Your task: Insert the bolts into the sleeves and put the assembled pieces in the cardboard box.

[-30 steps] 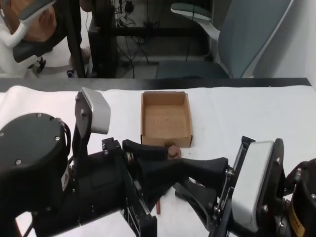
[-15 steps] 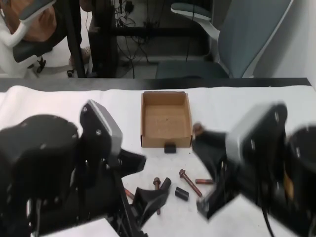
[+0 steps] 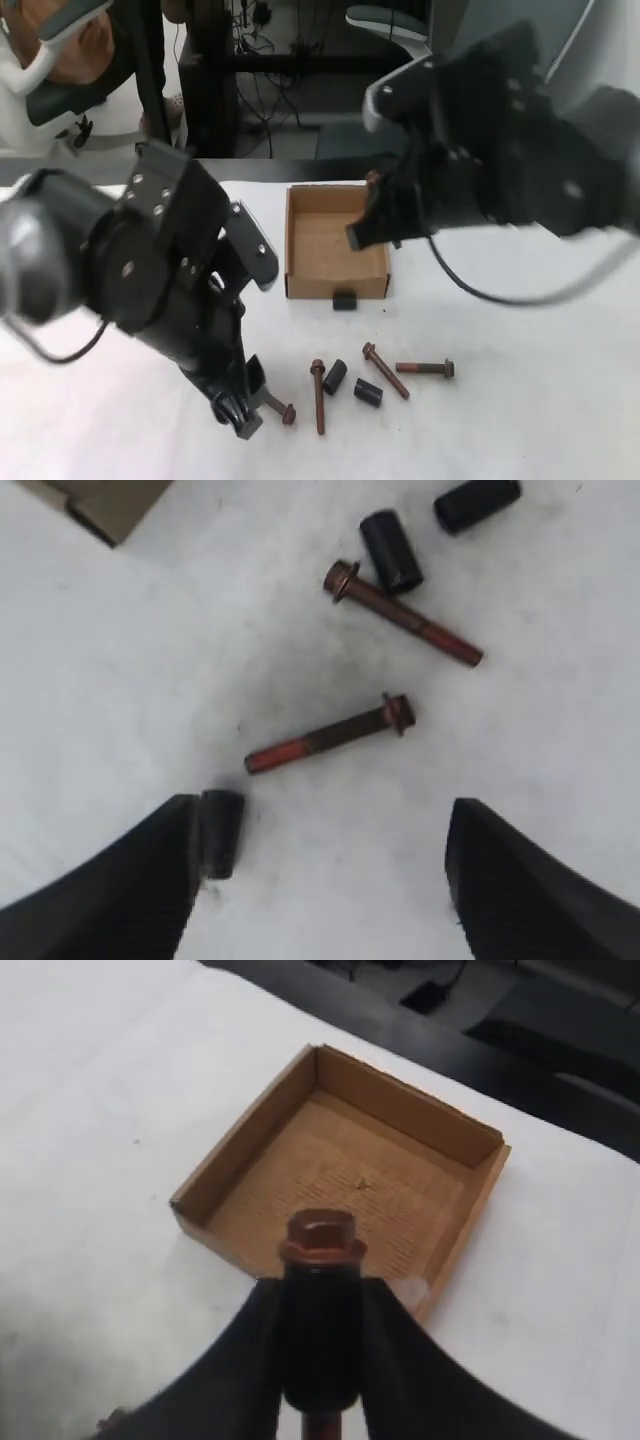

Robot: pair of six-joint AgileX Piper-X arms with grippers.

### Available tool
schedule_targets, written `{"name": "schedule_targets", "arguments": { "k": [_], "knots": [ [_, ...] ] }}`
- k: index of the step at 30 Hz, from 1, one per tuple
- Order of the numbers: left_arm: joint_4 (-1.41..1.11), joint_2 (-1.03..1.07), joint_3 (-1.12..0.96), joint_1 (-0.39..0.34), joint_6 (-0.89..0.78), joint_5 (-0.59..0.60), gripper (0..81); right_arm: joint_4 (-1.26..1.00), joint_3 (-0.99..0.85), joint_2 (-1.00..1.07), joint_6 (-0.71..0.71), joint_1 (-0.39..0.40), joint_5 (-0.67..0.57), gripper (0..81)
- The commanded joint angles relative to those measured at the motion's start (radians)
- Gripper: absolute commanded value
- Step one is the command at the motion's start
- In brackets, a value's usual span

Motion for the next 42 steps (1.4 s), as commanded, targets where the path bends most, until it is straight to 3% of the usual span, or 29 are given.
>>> {"name": "schedule_targets", "arguments": {
  "k": [1,11,19,24,27,31,35,37,38,41,42],
  "knots": [
    [0.063,0.057,-0.034,0.006,0.096,-0.088,64.8,0.013,-0.106,0.111,0.022,-0.028,-0.021,0.6],
    [0.031,0.136,-0.039,0.006,0.171,-0.179,64.7,0.076,-0.342,0.395,0.042,-0.059,-0.02,0.6],
    [-0.06,0.207,-0.039,0.007,0.206,-0.219,63.7,0.066,-0.436,0.53,0.063,-0.092,0.054,0.6],
    [-0.094,0.268,-0.039,0.018,0.23,-0.279,62.9,0.063,-0.453,0.564,0.066,-0.127,0.006,2.4],
    [-0.094,0.294,-0.039,0.028,0.23,-0.279,62.9,0.071,-0.453,0.561,0.066,-0.133,-0.016,22.7],
    [-0.103,0.306,-0.039,0.028,0.23,-0.279,61.7,0.072,-0.453,0.546,0.121,-0.133,-0.045,67.2],
    [-0.092,0.306,-0.039,0.028,0.23,-0.303,52.1,0.093,-0.462,0.529,0.159,-0.127,-0.064,70.0],
    [-0.074,0.306,-0.039,0.028,0.229,-0.331,43.4,0.15,-0.462,0.506,0.187,-0.126,-0.081,70.0],
    [-0.065,0.306,-0.039,0.028,0.228,-0.338,37.0,0.173,-0.462,0.492,0.194,-0.124,-0.102,70.0],
    [-0.015,0.296,-0.039,0.028,0.175,-0.34,1.3,0.296,-0.462,0.43,0.228,-0.121,-0.113,70.0],
    [-0.013,0.291,-0.039,0.028,0.138,-0.34,1.8,0.333,-0.462,0.406,0.235,-0.121,-0.112,70.0]
  ]
}}
